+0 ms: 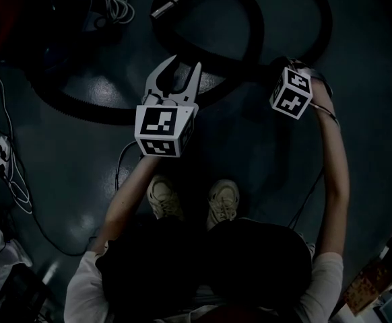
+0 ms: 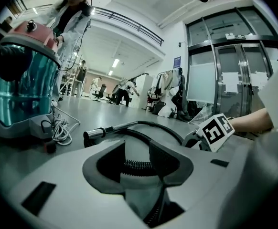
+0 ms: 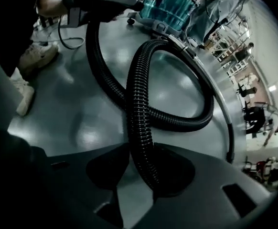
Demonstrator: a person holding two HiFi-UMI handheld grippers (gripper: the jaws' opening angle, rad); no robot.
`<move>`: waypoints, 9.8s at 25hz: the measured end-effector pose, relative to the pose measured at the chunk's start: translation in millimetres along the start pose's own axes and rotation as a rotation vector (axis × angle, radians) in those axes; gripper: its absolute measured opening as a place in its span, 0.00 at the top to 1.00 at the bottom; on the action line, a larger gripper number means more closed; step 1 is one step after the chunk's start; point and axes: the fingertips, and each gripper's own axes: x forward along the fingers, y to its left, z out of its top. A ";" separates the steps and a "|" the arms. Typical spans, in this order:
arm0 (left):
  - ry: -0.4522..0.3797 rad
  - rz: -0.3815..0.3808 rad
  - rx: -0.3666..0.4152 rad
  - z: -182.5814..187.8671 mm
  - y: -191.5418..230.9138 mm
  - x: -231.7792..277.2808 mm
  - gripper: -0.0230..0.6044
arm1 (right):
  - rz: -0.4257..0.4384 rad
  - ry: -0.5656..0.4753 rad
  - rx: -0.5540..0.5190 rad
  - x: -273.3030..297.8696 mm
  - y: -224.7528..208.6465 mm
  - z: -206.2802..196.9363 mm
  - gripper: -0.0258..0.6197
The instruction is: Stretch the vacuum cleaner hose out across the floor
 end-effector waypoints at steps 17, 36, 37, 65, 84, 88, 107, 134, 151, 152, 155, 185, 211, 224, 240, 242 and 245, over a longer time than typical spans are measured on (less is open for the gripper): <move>-0.022 0.073 0.030 3.8 24.3 -10.2 0.73 | 0.669 -0.520 0.292 -101.2 133.0 136.4 0.94; 0.022 0.063 0.052 -15.3 20.3 -15.8 0.73 | 0.274 -0.270 -0.086 -46.3 147.8 84.8 0.94; 0.024 0.063 0.050 -16.0 20.7 -15.5 0.73 | 0.311 -0.299 -0.082 -45.4 148.3 85.4 0.94; -0.116 0.101 0.127 22.4 14.6 -37.9 0.73 | 0.334 -0.512 0.427 -48.4 131.2 154.9 0.72; -0.097 0.102 0.077 17.9 32.3 -34.7 0.74 | 0.344 -0.687 1.072 -42.8 -35.4 205.0 0.72; -0.093 0.070 0.064 18.0 28.6 -33.1 0.74 | 0.287 -0.661 1.051 -41.4 -39.3 199.6 0.72; -0.033 -0.216 -0.553 1.5 12.5 -24.1 0.72 | 0.078 -0.794 0.629 -83.1 24.4 230.9 0.71; -0.045 -0.097 -0.536 31.7 52.5 -7.3 0.56 | -0.385 -0.502 0.204 -61.5 59.3 152.1 0.70; -0.053 -0.090 -0.527 36.3 60.3 -8.0 0.56 | -0.567 -0.362 0.123 -53.1 53.8 52.2 0.70; -0.053 -0.090 -0.540 33.8 60.5 -7.9 0.56 | -0.591 -0.366 0.127 -54.0 52.2 46.9 0.70; -0.042 -0.091 -0.555 24.0 58.4 -6.4 0.56 | -0.618 -0.347 0.137 -48.9 47.5 37.1 0.69; 0.028 -0.177 -0.675 30.8 44.7 -41.3 0.53 | -0.335 -0.234 0.695 -44.5 17.5 25.0 0.66; 0.032 -0.219 -0.565 5.3 -27.1 -36.9 0.53 | -0.231 -0.495 0.514 -109.2 53.7 173.5 0.66; -0.075 -0.162 -0.494 59.8 18.5 -41.7 0.54 | -0.637 -0.524 0.406 -115.8 41.7 124.8 0.61; -0.013 -0.195 -0.508 39.9 18.3 -31.5 0.54 | -0.729 -0.083 0.163 -54.1 38.8 -15.8 0.66; 0.021 -0.218 -0.510 29.5 12.3 -24.2 0.54 | -0.699 -0.067 0.169 -62.6 68.3 -26.4 0.66; 0.053 -0.258 -0.482 24.3 -0.2 -15.4 0.54 | -0.645 -0.054 0.213 -77.7 112.4 -32.6 0.66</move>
